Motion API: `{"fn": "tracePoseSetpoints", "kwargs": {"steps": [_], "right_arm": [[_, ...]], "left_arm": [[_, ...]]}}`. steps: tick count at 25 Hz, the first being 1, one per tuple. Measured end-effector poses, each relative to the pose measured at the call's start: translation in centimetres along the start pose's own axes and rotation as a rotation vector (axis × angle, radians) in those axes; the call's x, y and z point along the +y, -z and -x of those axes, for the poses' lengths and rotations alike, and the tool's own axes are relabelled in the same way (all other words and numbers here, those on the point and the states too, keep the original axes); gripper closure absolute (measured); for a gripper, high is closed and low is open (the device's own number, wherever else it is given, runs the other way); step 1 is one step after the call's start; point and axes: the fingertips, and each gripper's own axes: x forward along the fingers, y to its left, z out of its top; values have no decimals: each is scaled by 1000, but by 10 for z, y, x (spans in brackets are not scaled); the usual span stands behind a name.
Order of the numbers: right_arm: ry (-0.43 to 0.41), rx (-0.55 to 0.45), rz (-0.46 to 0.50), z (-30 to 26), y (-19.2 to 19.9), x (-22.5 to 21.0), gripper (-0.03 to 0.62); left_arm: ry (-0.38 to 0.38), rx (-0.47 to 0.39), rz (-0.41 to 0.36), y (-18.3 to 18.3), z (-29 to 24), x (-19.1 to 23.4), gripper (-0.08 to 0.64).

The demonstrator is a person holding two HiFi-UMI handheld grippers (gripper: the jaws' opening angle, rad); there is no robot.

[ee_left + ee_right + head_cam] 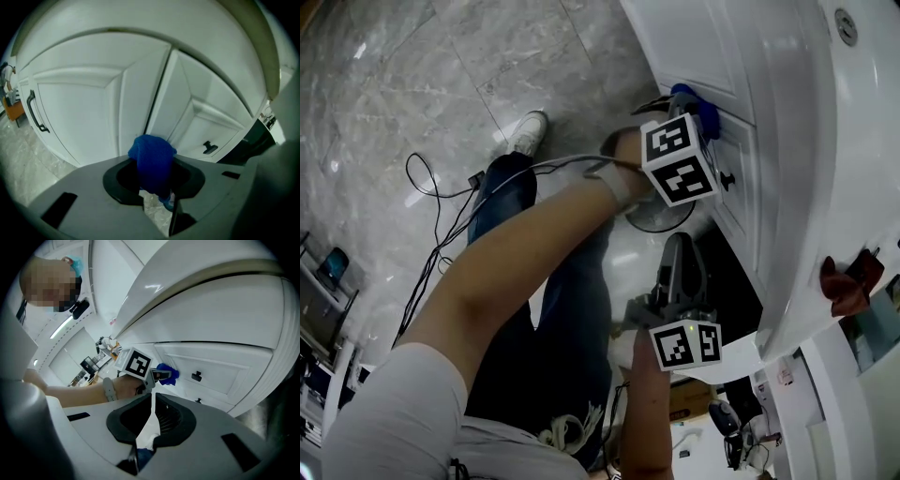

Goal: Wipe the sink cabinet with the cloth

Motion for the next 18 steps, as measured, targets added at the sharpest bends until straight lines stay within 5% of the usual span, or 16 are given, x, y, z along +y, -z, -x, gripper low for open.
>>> {"fn": "tracePoseSetpoints", "kwargs": {"steps": [18], "right_arm": [[-96,15,72,33,-18,-12,555]], "left_arm": [[-61,-124,14,-63,79,-40,440]]}}
